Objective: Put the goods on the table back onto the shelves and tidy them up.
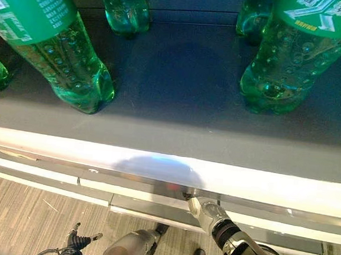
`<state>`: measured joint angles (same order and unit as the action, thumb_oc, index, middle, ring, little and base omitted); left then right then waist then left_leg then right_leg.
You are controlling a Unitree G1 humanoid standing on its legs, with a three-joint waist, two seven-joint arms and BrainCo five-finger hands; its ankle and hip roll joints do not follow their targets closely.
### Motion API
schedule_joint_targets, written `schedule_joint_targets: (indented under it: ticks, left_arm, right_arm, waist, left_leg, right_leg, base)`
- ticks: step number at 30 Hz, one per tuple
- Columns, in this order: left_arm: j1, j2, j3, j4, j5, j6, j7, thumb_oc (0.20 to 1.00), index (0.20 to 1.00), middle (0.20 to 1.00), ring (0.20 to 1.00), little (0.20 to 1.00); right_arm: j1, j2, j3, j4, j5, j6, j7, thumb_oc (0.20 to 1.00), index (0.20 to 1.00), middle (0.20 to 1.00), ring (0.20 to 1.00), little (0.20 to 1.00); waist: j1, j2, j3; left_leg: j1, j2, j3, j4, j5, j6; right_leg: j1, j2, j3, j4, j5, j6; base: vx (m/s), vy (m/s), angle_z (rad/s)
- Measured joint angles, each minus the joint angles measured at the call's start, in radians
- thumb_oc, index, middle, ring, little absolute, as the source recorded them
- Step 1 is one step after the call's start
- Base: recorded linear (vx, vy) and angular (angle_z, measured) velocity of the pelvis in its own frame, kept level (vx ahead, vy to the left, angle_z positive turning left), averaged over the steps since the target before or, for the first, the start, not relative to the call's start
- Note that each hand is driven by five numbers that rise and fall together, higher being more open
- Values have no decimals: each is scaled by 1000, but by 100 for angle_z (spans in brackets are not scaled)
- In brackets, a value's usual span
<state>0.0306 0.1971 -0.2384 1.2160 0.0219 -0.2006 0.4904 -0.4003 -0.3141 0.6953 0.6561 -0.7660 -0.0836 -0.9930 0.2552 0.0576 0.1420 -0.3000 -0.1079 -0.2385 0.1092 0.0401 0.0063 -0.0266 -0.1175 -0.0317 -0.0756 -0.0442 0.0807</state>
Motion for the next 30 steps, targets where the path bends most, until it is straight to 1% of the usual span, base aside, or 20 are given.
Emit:
schedule_joint_targets:
  ticks: [2, 7, 15, 22, 29, 30]
  left_arm:
    - [-1, 2, 0, 0, 0, 0, 0, 1000, 1000, 1000, 1000, 1000]
    - [-1, 3, 1, 0, 0, 0, 1, 1000, 1000, 1000, 1000, 1000]
    - [-3, 4, 1, 0, 1, 0, 1, 1000, 1000, 1000, 1000, 1000]
    - [-2, 6, 1, -9, 1, 0, 1, 1000, 1000, 1000, 1000, 1000]
    - [2, 11, 1, -19, 3, -2, 20, 1000, 1000, 1000, 1000, 1000]
    - [1, 12, 1, -19, 3, -3, 21, 1000, 1000, 1000, 1000, 1000]
  right_arm:
    - [-9, 2, -2, 2, 0, 10, -7, 200, 200, 200, 200, 200]
    - [-18, 7, 1, 3, 0, 11, -7, 200, 200, 200, 200, 200]
    - [-16, 11, 2, 16, 0, 11, -7, 200, 200, 200, 200, 200]
    - [6, 12, 2, 16, -1, 11, -7, 200, 200, 200, 200, 200]
    - [20, 14, 22, 42, -7, 4, -28, 200, 200, 200, 200, 200]
    - [20, 15, 27, 42, -9, 3, -29, 200, 200, 200, 200, 200]
  waist:
    - [0, 1, 1]
    - [-1, 1, 1]
    - [-5, -7, 5]
    - [-9, -27, 8]
    - [-11, -27, 8]
    - [-11, -27, 8]
  left_leg:
    - [0, -1, 1, 0, 0, 0]
    - [1, 0, 2, 0, -1, 0]
    - [14, 4, 22, 2, -1, 1]
    - [19, 5, 28, 4, -1, 1]
    - [18, 5, 32, 7, -1, 2]
    - [16, 5, 33, 7, -4, -3]
  right_leg:
    - [-1, -1, 1, 2, -1, 1]
    - [-2, 0, 2, 2, -2, 1]
    - [2, -1, 23, 8, 0, 3]
    - [3, -2, 29, 15, -1, 3]
    - [-6, -2, 40, 25, -5, -3]
    - [-11, -2, 42, 27, -7, -6]
  base:
    - [0, 0, 0]
    - [0, 0, 0]
    - [-2, -12, -7]
    - [-8, -3, -1]
    - [-29, 1, -2]
    - [-35, 14, -6]
